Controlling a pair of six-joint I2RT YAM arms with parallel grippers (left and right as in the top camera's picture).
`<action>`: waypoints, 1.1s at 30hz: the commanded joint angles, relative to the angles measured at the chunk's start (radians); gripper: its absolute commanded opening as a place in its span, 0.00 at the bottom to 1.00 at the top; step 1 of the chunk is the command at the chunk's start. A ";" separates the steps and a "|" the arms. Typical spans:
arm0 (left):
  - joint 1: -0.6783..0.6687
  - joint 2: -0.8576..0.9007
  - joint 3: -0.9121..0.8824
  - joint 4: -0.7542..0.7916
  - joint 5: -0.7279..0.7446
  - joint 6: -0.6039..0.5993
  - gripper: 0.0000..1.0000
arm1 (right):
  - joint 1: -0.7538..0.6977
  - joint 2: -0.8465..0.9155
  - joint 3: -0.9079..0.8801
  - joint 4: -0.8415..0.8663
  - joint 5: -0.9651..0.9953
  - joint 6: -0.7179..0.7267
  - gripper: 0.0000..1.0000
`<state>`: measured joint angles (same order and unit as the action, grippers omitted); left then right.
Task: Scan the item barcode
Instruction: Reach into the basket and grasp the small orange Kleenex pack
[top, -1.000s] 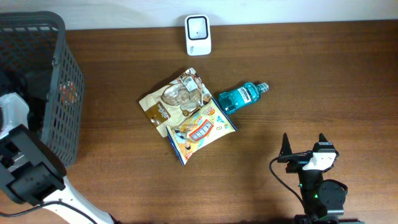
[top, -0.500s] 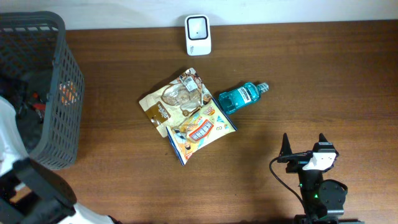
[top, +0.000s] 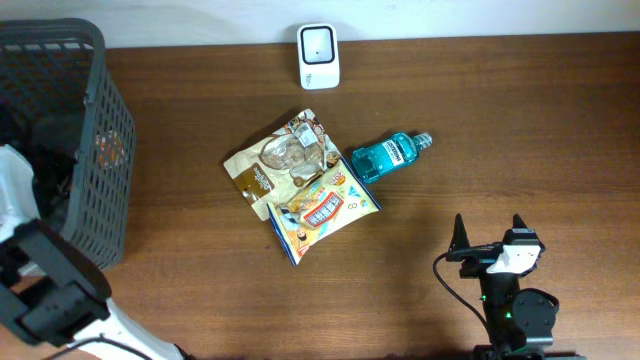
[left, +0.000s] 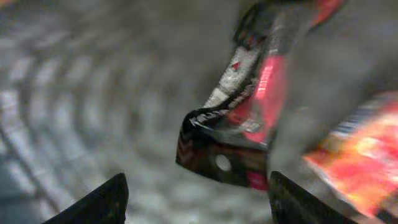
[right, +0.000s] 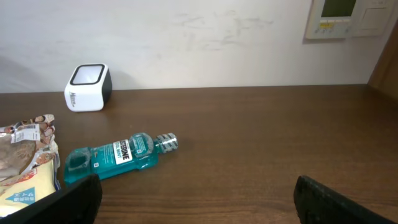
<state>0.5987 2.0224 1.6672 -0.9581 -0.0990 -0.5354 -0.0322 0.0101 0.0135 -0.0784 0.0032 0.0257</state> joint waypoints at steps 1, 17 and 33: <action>0.006 0.059 0.003 -0.010 -0.013 0.031 0.81 | -0.006 -0.006 -0.008 -0.003 0.009 0.000 0.98; 0.007 0.121 0.004 0.099 0.011 -0.023 0.00 | -0.006 -0.006 -0.008 -0.003 0.009 0.000 0.98; -0.020 -0.502 0.056 0.162 0.449 0.225 0.00 | -0.006 -0.006 -0.008 -0.003 0.009 0.000 0.98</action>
<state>0.5980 1.6222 1.7096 -0.8028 0.1513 -0.3801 -0.0322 0.0101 0.0135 -0.0784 0.0036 0.0250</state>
